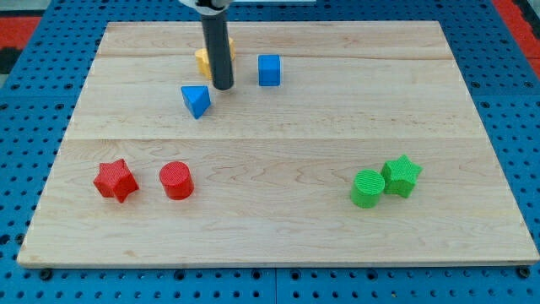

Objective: Push blue cube diagonally above blue triangle

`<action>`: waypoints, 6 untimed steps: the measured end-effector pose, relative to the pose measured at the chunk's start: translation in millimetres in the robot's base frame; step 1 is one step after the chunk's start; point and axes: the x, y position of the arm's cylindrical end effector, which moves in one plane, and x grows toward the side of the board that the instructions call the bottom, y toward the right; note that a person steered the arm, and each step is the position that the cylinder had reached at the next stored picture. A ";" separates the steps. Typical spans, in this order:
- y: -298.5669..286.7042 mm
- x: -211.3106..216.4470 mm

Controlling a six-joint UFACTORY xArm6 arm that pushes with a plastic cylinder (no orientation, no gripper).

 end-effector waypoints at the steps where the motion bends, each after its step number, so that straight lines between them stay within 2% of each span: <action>1: 70.3 -4.5; 2: 101.4 -4.5; 4: 69.0 -57.2; 5: 6.8 -28.2; 6: 23.9 -20.3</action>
